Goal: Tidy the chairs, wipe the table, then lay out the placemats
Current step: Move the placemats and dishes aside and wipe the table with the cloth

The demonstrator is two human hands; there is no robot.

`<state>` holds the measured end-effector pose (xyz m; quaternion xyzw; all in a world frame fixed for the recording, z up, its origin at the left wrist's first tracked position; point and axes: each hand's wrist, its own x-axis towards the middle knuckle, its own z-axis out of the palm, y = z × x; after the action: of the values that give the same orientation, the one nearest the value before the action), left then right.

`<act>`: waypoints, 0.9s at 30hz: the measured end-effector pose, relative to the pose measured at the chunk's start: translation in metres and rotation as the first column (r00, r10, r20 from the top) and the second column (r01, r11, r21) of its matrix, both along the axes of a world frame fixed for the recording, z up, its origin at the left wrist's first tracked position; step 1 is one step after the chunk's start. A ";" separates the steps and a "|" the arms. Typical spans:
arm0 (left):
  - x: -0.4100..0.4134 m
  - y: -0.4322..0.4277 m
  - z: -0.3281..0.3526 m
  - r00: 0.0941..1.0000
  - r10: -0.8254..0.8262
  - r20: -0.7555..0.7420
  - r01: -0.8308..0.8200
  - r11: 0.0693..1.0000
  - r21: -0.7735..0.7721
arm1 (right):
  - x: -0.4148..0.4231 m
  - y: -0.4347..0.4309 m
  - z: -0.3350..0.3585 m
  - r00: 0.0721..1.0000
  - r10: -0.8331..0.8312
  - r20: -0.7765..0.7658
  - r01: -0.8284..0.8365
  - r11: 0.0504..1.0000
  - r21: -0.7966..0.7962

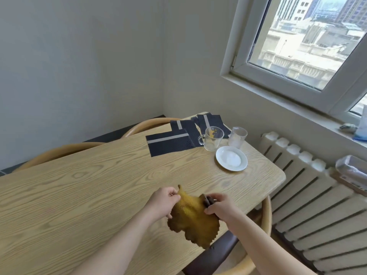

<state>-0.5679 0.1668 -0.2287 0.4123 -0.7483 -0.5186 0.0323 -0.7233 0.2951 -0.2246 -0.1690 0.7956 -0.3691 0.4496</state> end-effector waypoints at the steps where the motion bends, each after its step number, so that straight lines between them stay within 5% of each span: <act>1: -0.005 -0.003 -0.001 1.000 0.015 -0.006 -0.015 1.000 0.018 | -0.007 -0.005 0.001 0.999 -0.004 -0.044 0.003 1.000 -0.008; 10: -0.072 -0.036 0.005 0.961 0.229 -0.153 -0.233 0.973 -0.007 | -0.065 -0.044 0.026 0.953 0.017 -0.302 -0.124 0.933 -0.339; 13: -0.077 -0.034 -0.010 0.988 0.150 -0.038 -0.152 0.988 -0.043 | -0.073 -0.036 0.001 0.911 0.090 -0.402 -0.191 0.957 -0.219; 19: -0.071 -0.015 -0.066 0.967 -0.020 0.255 0.036 0.998 -0.060 | -0.070 -0.011 -0.061 0.882 0.310 -0.356 -0.293 0.951 0.101; 24: -0.088 -0.019 -0.083 0.952 0.112 0.283 -0.078 0.988 -0.130 | -0.083 -0.027 -0.070 0.878 0.310 -0.365 -0.278 0.950 0.140; 27: -0.092 -0.023 -0.088 0.933 0.140 0.330 -0.076 0.977 -0.199 | -0.093 -0.037 -0.072 0.711 0.437 -0.551 -0.347 0.899 0.266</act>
<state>-0.6604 0.1436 -0.3167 0.5320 -0.7631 -0.3656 -0.0323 -0.8160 0.2586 -0.2967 -0.4091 0.8659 -0.1346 0.2544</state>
